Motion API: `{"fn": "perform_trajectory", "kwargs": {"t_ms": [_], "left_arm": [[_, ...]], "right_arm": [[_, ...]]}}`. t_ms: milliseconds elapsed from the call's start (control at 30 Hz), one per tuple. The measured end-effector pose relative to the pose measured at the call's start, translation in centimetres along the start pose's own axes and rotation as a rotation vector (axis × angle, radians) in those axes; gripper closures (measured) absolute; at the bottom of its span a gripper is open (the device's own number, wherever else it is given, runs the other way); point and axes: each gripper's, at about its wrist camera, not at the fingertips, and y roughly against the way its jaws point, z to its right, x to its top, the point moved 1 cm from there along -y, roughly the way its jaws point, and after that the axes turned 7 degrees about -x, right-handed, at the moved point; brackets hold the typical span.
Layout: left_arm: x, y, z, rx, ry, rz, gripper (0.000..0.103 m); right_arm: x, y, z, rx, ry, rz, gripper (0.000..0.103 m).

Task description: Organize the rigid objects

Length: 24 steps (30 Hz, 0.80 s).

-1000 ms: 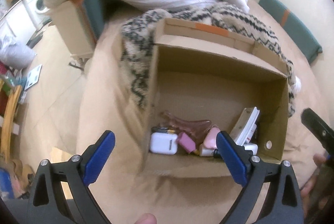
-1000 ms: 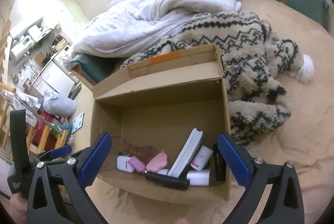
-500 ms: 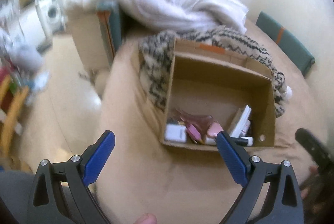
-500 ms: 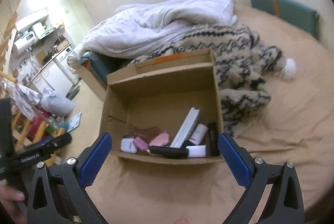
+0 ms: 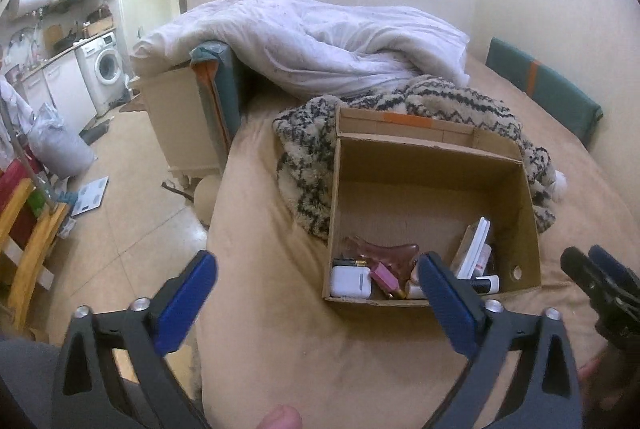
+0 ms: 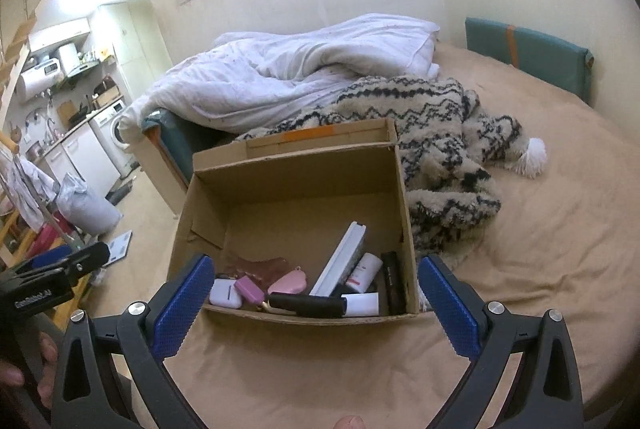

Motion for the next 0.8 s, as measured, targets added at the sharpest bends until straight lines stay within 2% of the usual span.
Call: {"fn": "perform_trajectory", "kwargs": {"t_ms": [333, 800], "left_arm": [[-0.4, -1.1, -0.2, -0.019, 0.036, -0.05, 0.0], [-0.5, -1.0, 0.3, -0.013, 0.013, -0.043, 0.0]], "right_arm": [[0.0, -0.5, 0.3, -0.005, -0.014, -0.012, 0.0], [0.0, -0.5, 0.2, -0.007, -0.016, -0.013, 0.0]]}}
